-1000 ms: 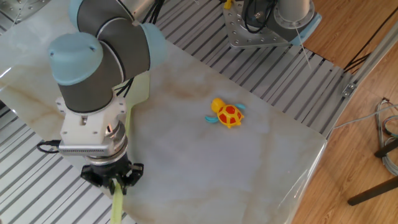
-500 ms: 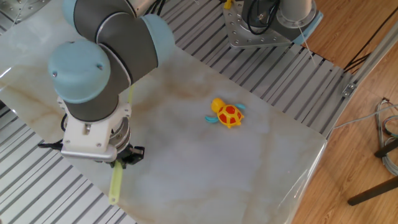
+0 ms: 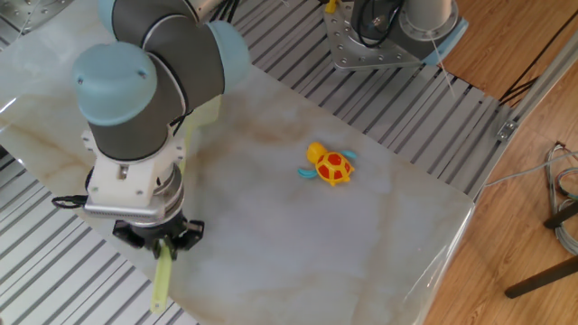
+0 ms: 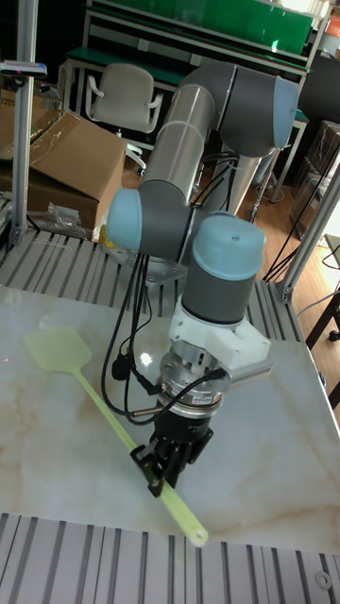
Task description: Swat with a flyswatter
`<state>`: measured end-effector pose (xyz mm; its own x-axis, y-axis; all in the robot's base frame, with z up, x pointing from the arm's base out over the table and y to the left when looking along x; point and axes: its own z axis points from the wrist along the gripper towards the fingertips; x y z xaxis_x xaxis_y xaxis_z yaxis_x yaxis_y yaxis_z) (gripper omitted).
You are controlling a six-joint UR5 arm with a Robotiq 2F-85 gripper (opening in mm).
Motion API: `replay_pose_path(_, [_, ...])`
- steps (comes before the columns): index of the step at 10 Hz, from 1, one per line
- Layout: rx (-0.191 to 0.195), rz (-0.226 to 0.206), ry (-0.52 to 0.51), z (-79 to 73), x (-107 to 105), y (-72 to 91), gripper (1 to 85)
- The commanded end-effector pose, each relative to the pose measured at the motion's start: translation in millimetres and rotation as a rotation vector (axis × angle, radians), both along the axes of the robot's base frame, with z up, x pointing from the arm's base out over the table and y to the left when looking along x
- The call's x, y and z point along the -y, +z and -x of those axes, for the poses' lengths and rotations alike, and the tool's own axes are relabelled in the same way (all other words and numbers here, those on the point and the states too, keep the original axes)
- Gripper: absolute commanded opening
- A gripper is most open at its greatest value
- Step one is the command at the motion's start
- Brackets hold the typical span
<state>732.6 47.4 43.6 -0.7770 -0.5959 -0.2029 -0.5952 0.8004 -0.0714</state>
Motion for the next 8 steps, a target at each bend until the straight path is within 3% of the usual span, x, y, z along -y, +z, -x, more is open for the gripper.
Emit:
replay_pose_path(1, [0.089, -0.077, 0.017, -23.8, -16, -0.6, 1.3])
replay_pose_path(2, [0.088, -0.078, 0.014, -23.8, -18, -0.7, 1.3])
replay_pose_path(3, [0.060, -0.061, 0.007, -16.3, -13, -1.7, 1.3])
replay_pose_path(5, [-0.031, -0.029, -0.020, 13.6, -6, 0.4, 1.3])
replay_pose_path(8, [-0.029, -0.017, -0.040, 34.3, -12, -2.6, 1.3])
